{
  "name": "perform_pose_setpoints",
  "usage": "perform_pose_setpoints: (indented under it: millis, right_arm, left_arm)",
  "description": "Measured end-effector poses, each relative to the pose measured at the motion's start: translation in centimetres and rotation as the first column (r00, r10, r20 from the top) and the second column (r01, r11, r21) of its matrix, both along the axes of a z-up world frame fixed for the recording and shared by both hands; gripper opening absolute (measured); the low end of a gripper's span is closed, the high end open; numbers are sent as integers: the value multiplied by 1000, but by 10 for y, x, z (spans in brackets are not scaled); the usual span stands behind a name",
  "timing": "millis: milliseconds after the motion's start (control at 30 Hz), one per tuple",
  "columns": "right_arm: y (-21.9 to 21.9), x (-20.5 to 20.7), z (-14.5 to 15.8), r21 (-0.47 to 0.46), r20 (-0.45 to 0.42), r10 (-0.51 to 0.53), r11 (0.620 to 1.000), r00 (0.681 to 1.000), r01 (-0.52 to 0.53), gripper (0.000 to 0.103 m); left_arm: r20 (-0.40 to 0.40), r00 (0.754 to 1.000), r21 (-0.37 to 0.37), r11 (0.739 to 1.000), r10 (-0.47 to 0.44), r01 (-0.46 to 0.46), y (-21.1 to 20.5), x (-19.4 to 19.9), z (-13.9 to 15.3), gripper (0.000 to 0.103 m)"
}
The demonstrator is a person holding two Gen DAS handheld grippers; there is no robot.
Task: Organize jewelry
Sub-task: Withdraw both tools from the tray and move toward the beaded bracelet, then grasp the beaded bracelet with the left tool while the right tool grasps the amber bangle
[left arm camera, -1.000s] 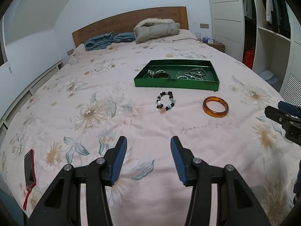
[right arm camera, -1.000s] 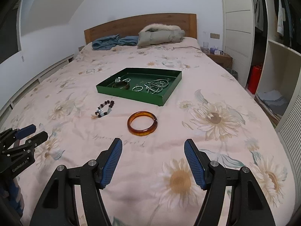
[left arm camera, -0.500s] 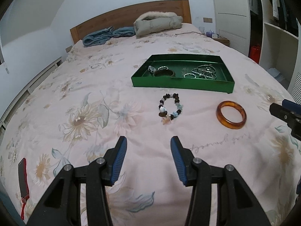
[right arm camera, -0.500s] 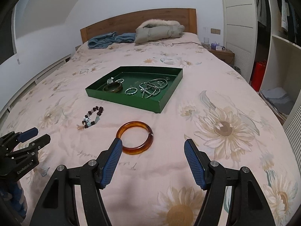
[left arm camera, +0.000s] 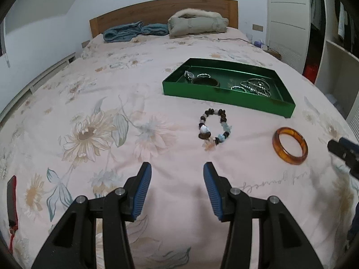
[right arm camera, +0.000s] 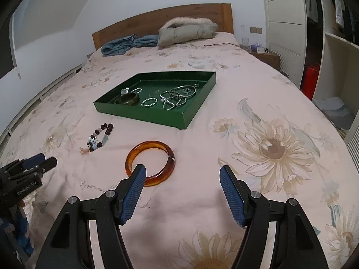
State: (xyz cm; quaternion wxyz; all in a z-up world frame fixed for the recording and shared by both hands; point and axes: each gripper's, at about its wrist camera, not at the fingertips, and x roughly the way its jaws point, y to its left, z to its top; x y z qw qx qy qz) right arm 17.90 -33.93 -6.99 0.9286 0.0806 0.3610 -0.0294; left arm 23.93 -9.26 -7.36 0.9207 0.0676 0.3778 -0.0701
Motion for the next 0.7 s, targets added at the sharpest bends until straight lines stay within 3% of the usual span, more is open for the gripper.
perform_pose_setpoints:
  millis: [433, 700]
  right_arm:
    - [-5, 23, -4, -7, 8, 11, 1000, 1000, -11, 67]
    - [-9, 33, -9, -17, -2, 24, 1000, 1000, -24, 66]
  left_arm:
    - [-64, 988, -109, 985, -138, 131, -27, 43, -6, 46]
    - [-94, 980, -76, 983, -175, 168, -53, 65, -22, 47]
